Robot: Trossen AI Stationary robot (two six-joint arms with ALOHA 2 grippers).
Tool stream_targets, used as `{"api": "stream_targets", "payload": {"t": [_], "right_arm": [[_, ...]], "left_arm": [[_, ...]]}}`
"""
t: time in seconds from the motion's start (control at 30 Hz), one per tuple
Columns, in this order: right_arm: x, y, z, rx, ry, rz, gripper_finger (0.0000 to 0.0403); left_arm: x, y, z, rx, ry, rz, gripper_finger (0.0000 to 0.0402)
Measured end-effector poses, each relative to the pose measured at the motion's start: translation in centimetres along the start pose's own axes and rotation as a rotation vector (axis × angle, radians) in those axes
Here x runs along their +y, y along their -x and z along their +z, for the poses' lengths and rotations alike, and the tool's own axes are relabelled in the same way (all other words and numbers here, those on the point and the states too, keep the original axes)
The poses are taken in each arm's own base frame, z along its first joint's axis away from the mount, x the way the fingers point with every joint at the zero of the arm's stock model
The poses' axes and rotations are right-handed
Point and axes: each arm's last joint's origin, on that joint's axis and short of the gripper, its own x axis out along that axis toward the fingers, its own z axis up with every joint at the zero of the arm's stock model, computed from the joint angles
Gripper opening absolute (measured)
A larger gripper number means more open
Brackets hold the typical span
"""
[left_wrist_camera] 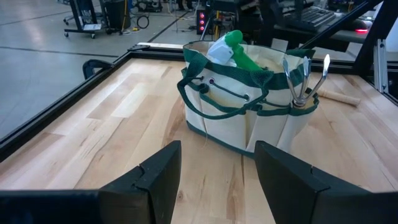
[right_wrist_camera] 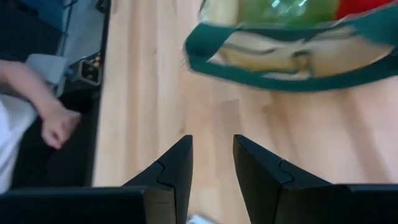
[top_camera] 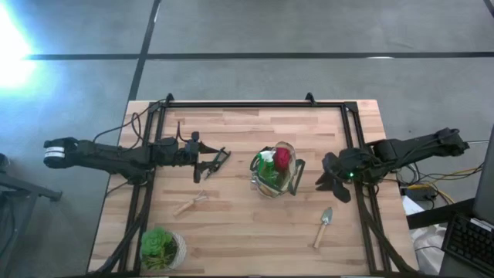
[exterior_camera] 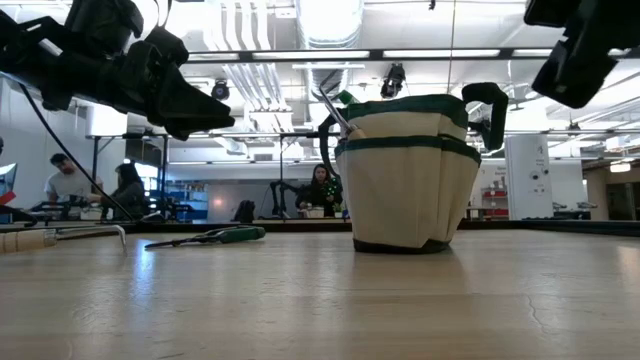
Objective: Pick & Place Garden tools in Gardening bag
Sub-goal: Put the hand trowel into the pocket of the gardening bag
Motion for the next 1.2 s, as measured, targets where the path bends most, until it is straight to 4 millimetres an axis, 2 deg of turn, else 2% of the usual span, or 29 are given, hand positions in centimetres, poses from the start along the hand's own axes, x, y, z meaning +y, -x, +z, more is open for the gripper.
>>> {"api": "stream_targets", "payload": {"t": [0.4,0.83,1.03,1.2], "right_arm": [[4.2,-2.1,-1.8,0.08,-0.119,0.094,0.0104],[7.5,-5.0,-6.0,0.245,-0.418,-0.048,0.0105],[9.5,-6.4,-6.4,0.258,-0.488,-0.108,0.0106],[11.2,-8.3,-6.3,0.264,-0.51,-0.17,0.0101]], "left_arm": [[0.0,0.0,0.0,0.0,0.0,0.0,0.0207],[0.0,0.0,0.0,-0.001,0.0,0.0,0.0207],[0.0,0.0,0.0,-0.001,0.0,0.0,0.0207],[0.0,0.0,0.0,-0.001,0.0,0.0,0.0207]]}}
